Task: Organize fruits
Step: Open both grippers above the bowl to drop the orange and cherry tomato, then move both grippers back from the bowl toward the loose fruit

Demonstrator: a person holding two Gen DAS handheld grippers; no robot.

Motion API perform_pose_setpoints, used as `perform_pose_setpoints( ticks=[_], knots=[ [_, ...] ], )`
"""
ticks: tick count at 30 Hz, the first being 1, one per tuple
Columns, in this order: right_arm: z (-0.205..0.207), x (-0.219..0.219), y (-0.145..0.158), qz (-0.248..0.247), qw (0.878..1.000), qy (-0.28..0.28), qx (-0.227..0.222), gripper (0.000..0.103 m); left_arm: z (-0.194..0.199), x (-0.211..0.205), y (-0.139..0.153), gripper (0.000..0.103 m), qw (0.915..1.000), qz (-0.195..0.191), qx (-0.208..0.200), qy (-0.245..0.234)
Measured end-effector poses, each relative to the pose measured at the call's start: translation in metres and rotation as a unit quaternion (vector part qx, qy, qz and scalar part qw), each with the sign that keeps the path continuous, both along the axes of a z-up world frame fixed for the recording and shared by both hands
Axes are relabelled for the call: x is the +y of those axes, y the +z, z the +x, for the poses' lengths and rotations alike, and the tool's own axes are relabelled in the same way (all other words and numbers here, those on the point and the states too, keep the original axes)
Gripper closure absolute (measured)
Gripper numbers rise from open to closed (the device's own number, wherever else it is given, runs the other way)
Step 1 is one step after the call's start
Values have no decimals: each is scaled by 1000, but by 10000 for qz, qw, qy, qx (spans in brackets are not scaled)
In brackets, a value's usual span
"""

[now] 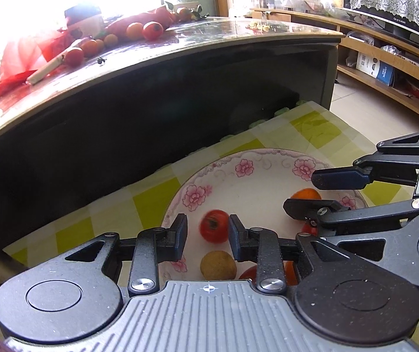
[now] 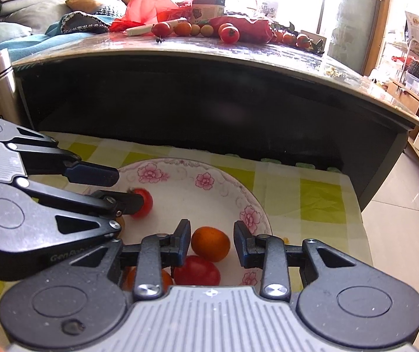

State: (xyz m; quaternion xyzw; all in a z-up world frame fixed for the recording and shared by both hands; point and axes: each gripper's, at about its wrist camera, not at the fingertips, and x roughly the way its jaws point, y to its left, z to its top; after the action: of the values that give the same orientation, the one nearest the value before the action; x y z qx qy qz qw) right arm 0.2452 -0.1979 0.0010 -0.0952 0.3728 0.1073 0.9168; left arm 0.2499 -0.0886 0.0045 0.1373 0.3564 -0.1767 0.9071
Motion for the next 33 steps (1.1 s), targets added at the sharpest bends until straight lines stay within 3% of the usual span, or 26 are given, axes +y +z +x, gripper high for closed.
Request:
perform_pose_setpoints(
  ticks=[18,33],
  knots=[
    [-12,-11,33,498,9983,-239,-196,61,-20,19,29,58,9995,-230,-188,111],
    [-74,8,47,552,9984,85,-14,60,-93,38,22,55,9997,-137,155,-122]
  ],
)
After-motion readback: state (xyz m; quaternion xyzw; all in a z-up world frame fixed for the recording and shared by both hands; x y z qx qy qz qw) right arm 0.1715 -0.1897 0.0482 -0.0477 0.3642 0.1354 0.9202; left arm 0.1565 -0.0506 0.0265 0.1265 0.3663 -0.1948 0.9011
